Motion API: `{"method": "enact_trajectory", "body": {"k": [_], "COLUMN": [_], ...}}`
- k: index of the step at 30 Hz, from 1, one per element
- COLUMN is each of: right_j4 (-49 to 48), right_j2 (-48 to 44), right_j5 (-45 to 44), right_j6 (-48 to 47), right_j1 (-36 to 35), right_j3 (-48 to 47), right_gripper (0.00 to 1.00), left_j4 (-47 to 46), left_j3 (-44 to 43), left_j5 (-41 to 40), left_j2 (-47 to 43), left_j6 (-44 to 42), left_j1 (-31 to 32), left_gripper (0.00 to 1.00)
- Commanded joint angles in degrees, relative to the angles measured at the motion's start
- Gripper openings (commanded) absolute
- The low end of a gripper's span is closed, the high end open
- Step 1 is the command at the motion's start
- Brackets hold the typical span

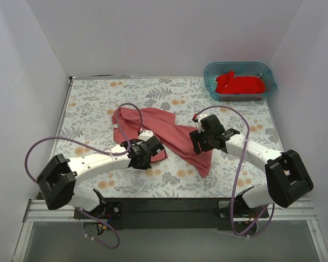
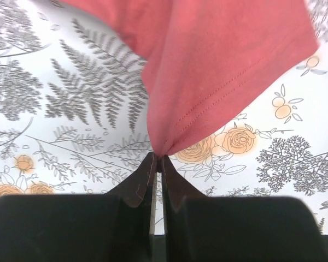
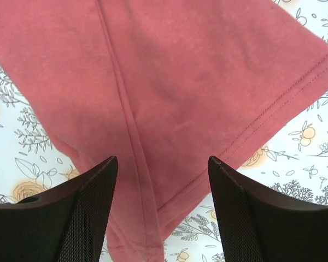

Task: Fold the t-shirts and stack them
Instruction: Flatten the tshirt out

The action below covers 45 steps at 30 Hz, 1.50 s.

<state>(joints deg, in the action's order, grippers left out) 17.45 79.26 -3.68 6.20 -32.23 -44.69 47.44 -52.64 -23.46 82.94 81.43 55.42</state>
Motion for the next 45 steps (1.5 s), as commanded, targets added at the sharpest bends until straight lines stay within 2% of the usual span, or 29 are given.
{"method": "enact_trajectory", "body": {"k": [1, 7, 13, 17, 18, 19, 20, 22, 29, 33, 38, 39, 43, 45], "right_j4": [-1.5, -0.4, -0.1, 0.4, 0.7, 0.8, 1.0, 2.2, 6.8, 7.8, 10.2, 10.8, 11.1, 11.2], "right_j2": [2.1, 8.1, 12.7, 16.4, 17.0, 17.5, 18.3, 18.7, 14.1, 11.9, 17.6, 18.9, 23.7, 25.7], "right_j5": [0.4, 2.4, 1.8, 2.1, 2.2, 2.3, 2.1, 1.5, -2.8, -4.3, -4.7, -4.8, -4.4, -2.5], "right_j6": [0.0, -0.2, -0.3, -0.3, -0.4, -0.4, -0.4, -0.6, -1.4, 0.1, -0.7, -0.4, 0.0, 0.0], "right_j1": [0.8, 1.1, 1.6, 2.7, 2.9, 3.1, 3.6, 4.2, 8.4, 12.4, 16.6, 17.0, 17.7, 17.7], "right_j3": [-4.0, -6.3, -6.9, -8.3, -8.7, -9.5, -10.0, -11.6, -21.1, -28.1, -39.5, -43.3, -48.9, -51.0], "right_gripper": [0.73, 0.68, 0.62, 0.45, 0.35, 0.29, 0.16, 0.01, 0.01, 0.01, 0.01, 0.01, 0.01, 0.15], "left_j4": [0.4, -5.1, -8.1, -9.6, -10.1, -10.2, -10.3, -10.3, -8.1, -3.2, 5.4, 6.3, 9.5, 9.4], "left_j3": [3.2, 9.0, 11.4, 12.0, 12.2, 12.3, 12.2, 12.1, 9.1, 1.6, -5.3, -6.0, -9.6, -10.1], "left_j5": [-4.8, -1.9, 2.1, 5.0, 5.8, 6.2, 6.5, 7.1, 4.6, 1.2, -9.5, -10.7, -14.8, -14.9], "left_j2": [-7.2, -13.5, -17.4, -17.8, -17.7, -17.6, -17.1, -16.8, -20.1, -21.5, -22.7, -23.3, -26.9, -29.1], "left_j6": [2.4, 1.2, -1.1, -2.8, -3.0, -3.4, -3.6, -4.0, -4.1, -6.5, -9.4, -9.9, -10.5, -11.2], "left_j1": [-1.7, -5.4, -12.4, -17.0, -17.4, -18.0, -18.8, -19.9, -21.1, -22.7, -24.8, -25.3, -26.2, -26.3], "left_gripper": [0.0, 0.0, 0.0, 0.0, 0.0, 0.0, 0.0, 0.0, 0.0, 0.0, 0.0, 0.0, 0.0, 0.0]}}
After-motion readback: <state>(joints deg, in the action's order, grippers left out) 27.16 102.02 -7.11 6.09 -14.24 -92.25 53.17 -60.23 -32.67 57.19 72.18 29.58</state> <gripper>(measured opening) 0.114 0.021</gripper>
